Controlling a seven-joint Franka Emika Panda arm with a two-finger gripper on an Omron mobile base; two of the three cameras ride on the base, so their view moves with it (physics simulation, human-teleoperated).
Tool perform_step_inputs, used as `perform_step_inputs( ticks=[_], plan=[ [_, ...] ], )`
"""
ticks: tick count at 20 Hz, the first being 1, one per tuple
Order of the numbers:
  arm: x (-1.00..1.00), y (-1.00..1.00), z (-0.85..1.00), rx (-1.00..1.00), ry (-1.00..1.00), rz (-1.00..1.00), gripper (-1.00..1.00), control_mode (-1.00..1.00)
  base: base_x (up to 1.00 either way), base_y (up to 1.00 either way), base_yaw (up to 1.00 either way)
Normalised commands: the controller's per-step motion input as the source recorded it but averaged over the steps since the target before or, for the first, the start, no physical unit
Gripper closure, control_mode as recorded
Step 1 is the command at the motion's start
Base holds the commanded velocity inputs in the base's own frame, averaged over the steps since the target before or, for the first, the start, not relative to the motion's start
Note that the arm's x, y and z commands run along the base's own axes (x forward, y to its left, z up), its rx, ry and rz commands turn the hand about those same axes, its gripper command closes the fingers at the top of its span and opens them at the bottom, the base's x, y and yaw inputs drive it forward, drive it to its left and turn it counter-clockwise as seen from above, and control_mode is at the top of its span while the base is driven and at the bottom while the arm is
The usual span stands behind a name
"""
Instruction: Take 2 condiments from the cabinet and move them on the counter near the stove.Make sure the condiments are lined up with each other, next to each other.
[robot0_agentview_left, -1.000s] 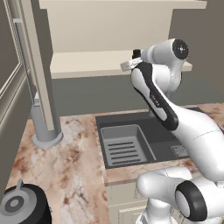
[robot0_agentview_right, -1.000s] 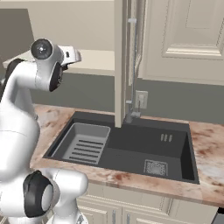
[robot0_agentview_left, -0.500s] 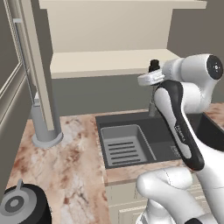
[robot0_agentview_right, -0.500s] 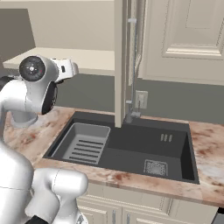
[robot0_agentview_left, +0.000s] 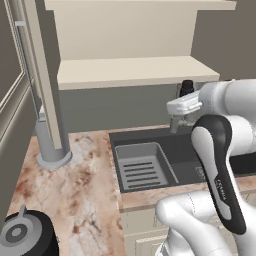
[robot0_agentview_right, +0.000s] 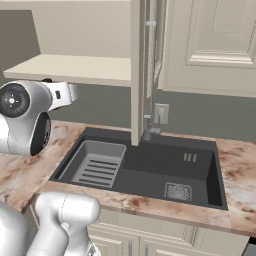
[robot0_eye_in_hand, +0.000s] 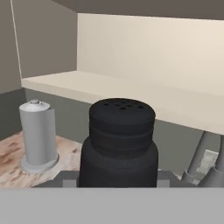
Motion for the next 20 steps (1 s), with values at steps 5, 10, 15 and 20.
perform_step_inputs(
  ticks=[5,10,15,20],
  plan=[
    [-0.37,0.0,0.0,0.0,0.0,0.0,1.0,-1.0,0.0,0.0,0.0],
    [-0.11,0.0,0.0,0.0,0.0,-0.06,1.0,-1.0,0.0,0.0,0.0],
    [-0.01,0.0,0.0,0.0,0.0,-0.12,1.0,-1.0,0.0,0.0,0.0],
    [0.0,0.0,0.0,0.0,0.0,-0.05,1.0,-1.0,0.0,0.0,0.0]
  ],
)
